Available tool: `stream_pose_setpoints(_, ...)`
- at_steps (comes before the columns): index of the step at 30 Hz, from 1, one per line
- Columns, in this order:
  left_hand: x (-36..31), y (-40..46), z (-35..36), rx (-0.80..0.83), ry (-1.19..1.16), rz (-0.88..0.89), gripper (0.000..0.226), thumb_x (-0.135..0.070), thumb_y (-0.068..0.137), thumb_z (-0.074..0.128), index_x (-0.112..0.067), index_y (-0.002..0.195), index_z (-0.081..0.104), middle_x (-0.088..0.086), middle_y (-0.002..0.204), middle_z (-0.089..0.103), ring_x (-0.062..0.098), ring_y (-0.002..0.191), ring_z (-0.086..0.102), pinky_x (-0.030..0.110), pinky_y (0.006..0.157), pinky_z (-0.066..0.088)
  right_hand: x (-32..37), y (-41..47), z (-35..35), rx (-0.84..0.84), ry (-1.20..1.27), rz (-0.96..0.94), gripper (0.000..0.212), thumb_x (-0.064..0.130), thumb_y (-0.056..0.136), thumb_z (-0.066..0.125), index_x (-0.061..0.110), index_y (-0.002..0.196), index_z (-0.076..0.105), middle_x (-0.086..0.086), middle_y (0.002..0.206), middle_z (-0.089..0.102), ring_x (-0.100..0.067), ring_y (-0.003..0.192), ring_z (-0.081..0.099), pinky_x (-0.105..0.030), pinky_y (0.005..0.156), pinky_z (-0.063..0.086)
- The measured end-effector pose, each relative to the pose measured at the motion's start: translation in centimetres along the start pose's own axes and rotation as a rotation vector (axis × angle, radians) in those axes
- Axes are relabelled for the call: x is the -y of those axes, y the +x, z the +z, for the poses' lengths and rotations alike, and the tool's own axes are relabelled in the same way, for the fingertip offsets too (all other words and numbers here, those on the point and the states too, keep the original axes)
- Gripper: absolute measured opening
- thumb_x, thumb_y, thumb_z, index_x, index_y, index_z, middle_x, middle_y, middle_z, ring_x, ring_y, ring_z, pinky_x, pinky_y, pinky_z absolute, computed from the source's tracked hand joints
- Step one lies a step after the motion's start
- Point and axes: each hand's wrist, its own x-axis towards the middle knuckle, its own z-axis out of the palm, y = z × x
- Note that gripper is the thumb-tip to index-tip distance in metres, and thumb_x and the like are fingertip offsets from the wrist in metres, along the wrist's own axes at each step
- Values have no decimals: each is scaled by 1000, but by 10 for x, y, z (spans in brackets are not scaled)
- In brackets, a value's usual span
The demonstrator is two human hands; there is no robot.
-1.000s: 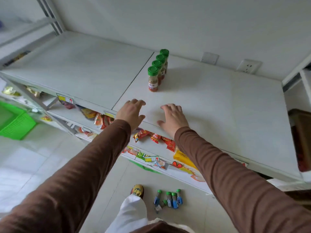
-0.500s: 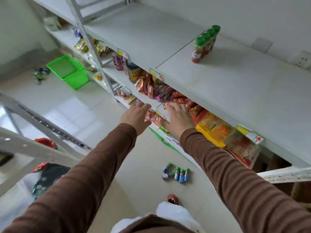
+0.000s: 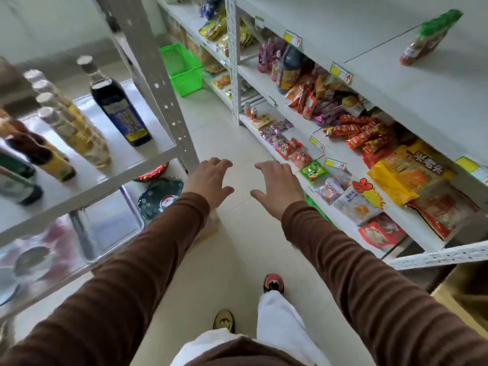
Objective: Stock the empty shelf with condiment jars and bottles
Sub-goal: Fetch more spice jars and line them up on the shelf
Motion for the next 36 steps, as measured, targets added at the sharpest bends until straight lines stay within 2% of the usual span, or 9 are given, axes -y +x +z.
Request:
stream_pose_setpoints(7, 58, -78, -17, -78, -45, -160, 60, -31, 88, 70, -21, 142, 46, 5, 140, 50, 25, 129, 46, 37, 109, 37, 76, -21, 24, 29, 16, -170, 59, 37, 89, 65, 23, 141, 43, -2, 143, 46, -26, 128, 41, -41, 107, 39)
stream_pose_setpoints(14, 105, -141, -34, -172, -50, -315, 60, -31, 84, 73, -21, 138, 50, 3, 135, 54, 24, 122, 50, 37, 102, 44, 146, -24, 39, 51, 69, -313, 60, 35, 86, 70, 21, 139, 45, -4, 137, 51, -26, 124, 46, -41, 107, 42)
stream_pose_setpoints(20, 168, -191, -55, -221, -66, -413, 60, -27, 84, 75, -18, 138, 51, 5, 136, 54, 26, 126, 48, 36, 106, 37, 228, -24, 61, 69, 94, -445, 60, 35, 86, 68, 20, 140, 45, -4, 138, 50, -27, 128, 43, -40, 110, 37)
stream_pose_setpoints(28, 308, -249, -83, -262, -40, -496, 59, -33, 85, 72, -20, 138, 50, 6, 132, 54, 27, 122, 49, 40, 104, 42, 381, -21, 114, 53, 120, -555, 61, 36, 89, 67, 17, 142, 44, -6, 135, 52, -26, 126, 45, -38, 111, 36)
stream_pose_setpoints(36, 462, -273, -123, -295, -109, -482, 62, -31, 86, 72, -15, 140, 48, 11, 135, 54, 30, 124, 52, 39, 105, 39, 524, -7, 175, 145, 279, -481, 62, 26, 93, 63, 14, 148, 37, -9, 147, 45, -25, 137, 39, -37, 116, 30)
